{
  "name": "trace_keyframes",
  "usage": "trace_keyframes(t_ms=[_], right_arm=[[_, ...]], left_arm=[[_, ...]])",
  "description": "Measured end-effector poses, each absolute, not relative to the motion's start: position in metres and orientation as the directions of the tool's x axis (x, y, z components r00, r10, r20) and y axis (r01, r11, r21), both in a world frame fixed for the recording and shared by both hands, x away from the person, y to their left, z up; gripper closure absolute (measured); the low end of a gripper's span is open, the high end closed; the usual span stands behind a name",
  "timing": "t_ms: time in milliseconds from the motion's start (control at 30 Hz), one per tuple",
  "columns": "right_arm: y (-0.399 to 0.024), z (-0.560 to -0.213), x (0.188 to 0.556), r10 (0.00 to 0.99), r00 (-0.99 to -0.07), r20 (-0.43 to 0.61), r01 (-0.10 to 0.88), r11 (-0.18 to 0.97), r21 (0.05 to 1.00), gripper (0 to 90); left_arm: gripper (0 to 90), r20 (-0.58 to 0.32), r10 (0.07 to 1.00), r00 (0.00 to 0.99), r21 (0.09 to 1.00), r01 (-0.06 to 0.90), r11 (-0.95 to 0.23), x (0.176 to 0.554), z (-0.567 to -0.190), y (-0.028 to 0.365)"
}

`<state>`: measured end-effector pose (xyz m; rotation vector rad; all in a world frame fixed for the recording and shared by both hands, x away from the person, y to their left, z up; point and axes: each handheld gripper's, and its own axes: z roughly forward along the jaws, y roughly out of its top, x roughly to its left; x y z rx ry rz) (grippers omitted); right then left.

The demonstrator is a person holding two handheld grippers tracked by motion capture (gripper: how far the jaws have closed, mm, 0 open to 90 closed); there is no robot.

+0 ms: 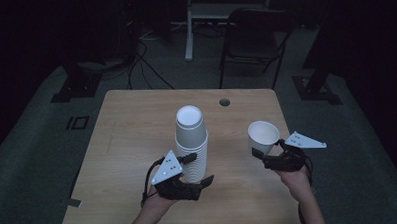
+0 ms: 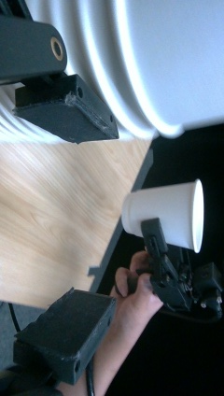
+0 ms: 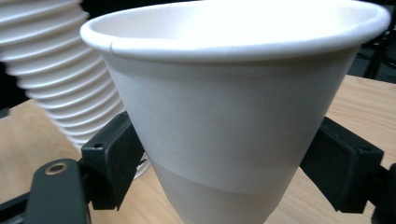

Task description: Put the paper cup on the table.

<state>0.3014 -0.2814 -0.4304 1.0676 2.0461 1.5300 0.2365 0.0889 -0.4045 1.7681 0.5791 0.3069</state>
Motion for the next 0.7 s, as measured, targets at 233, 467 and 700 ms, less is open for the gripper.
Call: trace_keyframes(t_ms=[233, 467, 700], right_arm=[[-0.278, -0.44, 0.313, 0.762, -0.633, 0.14, 0.36, 0.129, 0.924, 17.9], [-0.274, -0.452, 0.33, 0.776, -0.61, 0.158, 0.377, 0.109, 0.92, 17.9], [-0.267, -0.457, 0.341, 0.793, -0.593, 0.142, 0.375, 0.116, 0.92, 17.8]], left_arm=[[17.4, -0.098, 0.553, 0.828, 0.957, 0.23, -0.175, 0.236, -0.418, 0.112], [15.8, -0.099, 0.55, 0.83, 0.951, 0.242, -0.194, 0.232, -0.437, 0.129], [15.8, -0.105, 0.588, 0.802, 0.942, 0.27, -0.199, 0.235, -0.456, 0.146]])
